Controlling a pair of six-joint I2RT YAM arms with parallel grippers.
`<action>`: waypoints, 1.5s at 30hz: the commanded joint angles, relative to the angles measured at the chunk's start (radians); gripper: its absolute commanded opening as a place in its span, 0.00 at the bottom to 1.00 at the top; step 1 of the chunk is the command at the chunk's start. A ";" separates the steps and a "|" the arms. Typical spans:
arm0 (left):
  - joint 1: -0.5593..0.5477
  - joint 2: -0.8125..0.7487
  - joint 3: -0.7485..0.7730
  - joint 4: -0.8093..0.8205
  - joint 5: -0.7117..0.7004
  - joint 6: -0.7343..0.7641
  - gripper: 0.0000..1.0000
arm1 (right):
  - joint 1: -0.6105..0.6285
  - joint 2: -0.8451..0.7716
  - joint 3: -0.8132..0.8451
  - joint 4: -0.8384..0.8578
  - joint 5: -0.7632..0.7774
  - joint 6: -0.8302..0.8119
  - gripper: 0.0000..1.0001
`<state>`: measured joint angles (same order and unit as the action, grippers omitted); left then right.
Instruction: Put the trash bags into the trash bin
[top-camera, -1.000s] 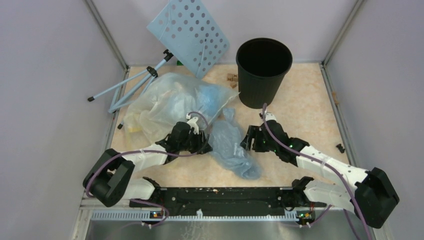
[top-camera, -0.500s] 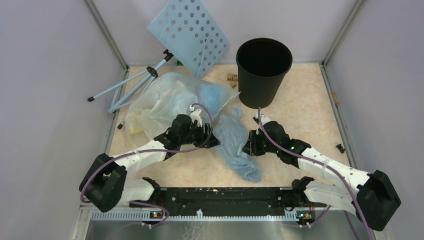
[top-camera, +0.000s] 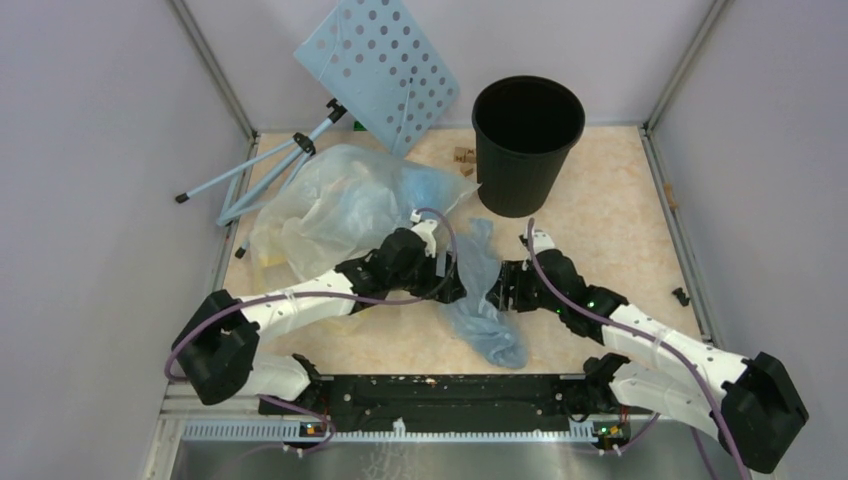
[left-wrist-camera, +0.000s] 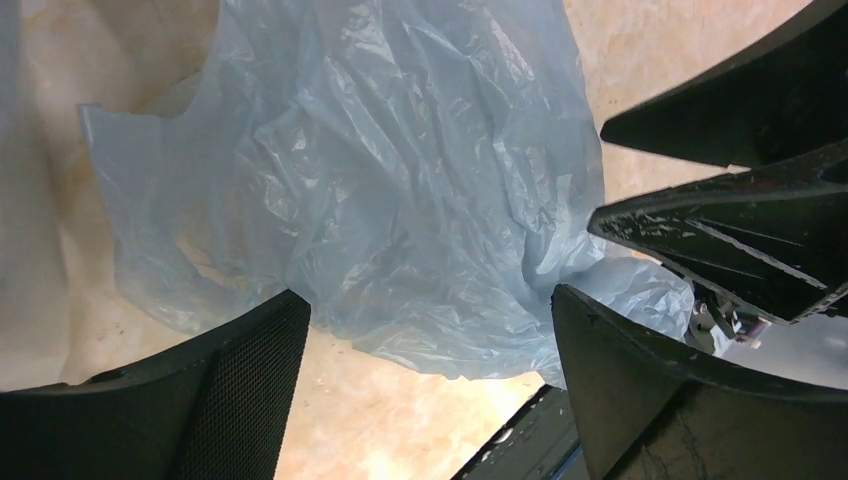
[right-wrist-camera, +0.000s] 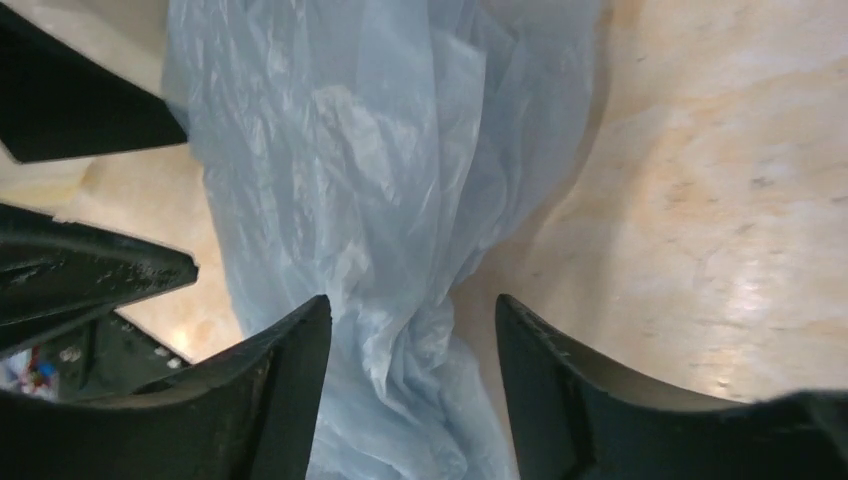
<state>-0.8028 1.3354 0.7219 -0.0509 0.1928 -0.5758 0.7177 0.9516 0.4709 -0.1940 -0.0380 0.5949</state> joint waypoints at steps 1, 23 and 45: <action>-0.068 0.022 0.080 -0.096 -0.162 -0.034 0.96 | -0.006 -0.077 0.026 -0.057 0.191 -0.002 0.70; -0.045 0.322 0.144 0.126 -0.087 -0.117 0.12 | -0.011 -0.129 -0.064 0.038 0.073 0.031 0.59; -0.010 -0.058 -0.258 0.542 0.190 0.000 0.00 | -0.114 -0.230 0.101 -0.173 0.070 0.281 0.62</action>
<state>-0.8150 1.3254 0.4984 0.3424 0.3145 -0.5705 0.6315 0.7353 0.5644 -0.3908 0.1051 0.7975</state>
